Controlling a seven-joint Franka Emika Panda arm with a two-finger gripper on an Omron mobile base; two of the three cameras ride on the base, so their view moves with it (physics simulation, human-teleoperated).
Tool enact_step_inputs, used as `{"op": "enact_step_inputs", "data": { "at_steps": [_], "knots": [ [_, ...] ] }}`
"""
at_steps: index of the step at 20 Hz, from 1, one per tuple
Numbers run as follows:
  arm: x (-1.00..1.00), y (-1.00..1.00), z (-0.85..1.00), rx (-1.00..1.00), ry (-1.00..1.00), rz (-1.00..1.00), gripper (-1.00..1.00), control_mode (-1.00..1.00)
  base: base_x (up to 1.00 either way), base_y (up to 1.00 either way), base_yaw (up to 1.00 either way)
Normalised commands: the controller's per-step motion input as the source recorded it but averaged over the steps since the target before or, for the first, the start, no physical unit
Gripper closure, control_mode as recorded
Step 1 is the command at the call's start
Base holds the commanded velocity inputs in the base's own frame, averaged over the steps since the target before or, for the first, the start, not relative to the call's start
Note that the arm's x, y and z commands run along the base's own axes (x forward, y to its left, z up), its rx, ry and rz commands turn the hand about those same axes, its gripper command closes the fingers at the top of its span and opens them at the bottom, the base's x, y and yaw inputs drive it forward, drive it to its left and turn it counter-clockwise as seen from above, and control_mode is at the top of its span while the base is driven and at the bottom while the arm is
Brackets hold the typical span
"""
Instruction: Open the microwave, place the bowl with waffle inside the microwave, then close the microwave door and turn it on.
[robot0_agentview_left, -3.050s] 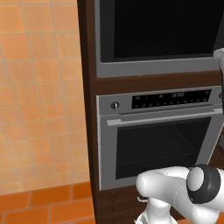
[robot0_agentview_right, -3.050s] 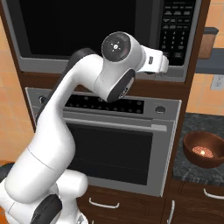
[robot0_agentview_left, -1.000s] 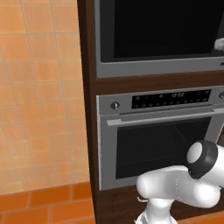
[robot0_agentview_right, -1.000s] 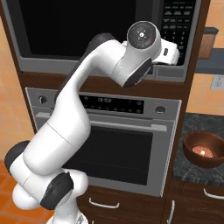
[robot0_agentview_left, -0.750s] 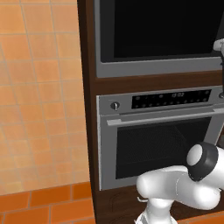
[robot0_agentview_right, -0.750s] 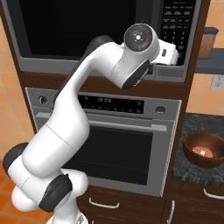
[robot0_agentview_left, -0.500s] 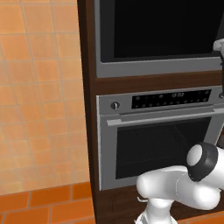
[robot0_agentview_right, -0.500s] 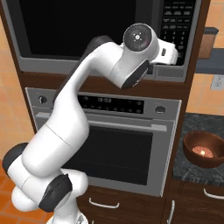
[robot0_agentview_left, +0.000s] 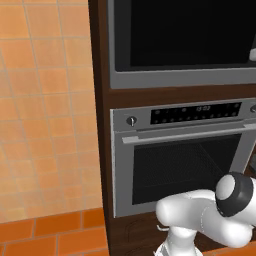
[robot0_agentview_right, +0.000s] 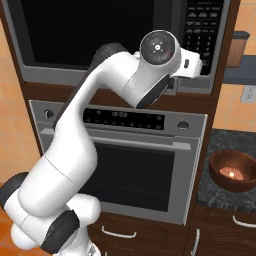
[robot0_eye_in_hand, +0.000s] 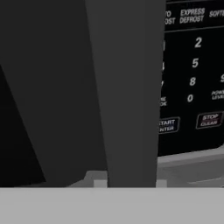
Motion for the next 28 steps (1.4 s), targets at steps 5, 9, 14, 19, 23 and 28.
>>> {"op": "enact_step_inputs", "data": {
  "at_steps": [5, 9, 14, 19, 23, 28],
  "knots": [
    [-0.99, 0.5, 0.5, 0.0, -0.11, 0.09, 1.0, -1.0, 0.0, 0.0, 0.0],
    [-1.0, 0.47, 0.37, 0.0, -0.11, 0.09, 1.0, -1.0, 0.0, 0.0, 0.0],
    [-1.0, 0.41, 0.22, -0.01, -0.04, 0.05, 1.0, -1.0, 0.0, 0.0, 0.0],
    [-0.89, 0.25, 0.14, -0.02, 0.0, 0.01, -1.0, -1.0, 0.0, 0.0, 0.0],
    [-1.0, -0.06, 0.11, 0.01, -0.11, 0.0, -1.0, -1.0, 0.0, 0.0, 0.0],
    [-1.0, -0.25, 0.09, 0.1, -0.33, 0.05, -1.0, -1.0, 0.0, 0.0, 0.0]
  ]
}}
